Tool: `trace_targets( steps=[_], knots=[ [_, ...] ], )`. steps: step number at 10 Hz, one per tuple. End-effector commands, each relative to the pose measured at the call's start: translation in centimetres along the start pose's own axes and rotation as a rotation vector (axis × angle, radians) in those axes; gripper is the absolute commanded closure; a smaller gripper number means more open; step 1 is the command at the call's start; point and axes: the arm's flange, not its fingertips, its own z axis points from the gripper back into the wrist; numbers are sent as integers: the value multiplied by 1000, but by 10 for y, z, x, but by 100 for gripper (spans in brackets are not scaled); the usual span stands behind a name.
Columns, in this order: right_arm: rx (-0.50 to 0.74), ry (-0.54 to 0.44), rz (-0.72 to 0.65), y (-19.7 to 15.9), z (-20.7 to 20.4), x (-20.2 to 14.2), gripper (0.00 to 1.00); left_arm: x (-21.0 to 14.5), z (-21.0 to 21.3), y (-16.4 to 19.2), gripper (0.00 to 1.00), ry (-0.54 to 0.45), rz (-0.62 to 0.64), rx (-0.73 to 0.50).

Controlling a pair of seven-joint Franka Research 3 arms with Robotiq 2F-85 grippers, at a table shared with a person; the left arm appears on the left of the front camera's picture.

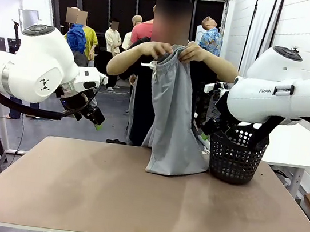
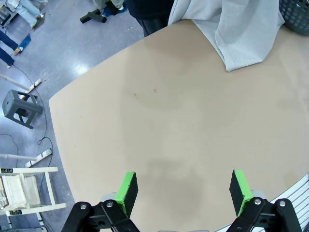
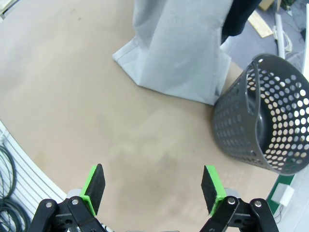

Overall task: Fold the training pants.
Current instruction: Grab both ends of the Training pants handed by a person.

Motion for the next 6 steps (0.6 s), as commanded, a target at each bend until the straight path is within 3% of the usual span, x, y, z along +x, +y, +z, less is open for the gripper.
trace_targets(
  steps=[1, 6],
  knots=[
    [-1, 1, -2, -1, -1, -1, 0, 0, 0, 1, 0, -3, -9, -5],
    [-1, 1, -2, -1, -1, -1, 0, 0, 0, 1, 0, -3, -9, -5]
  ],
)
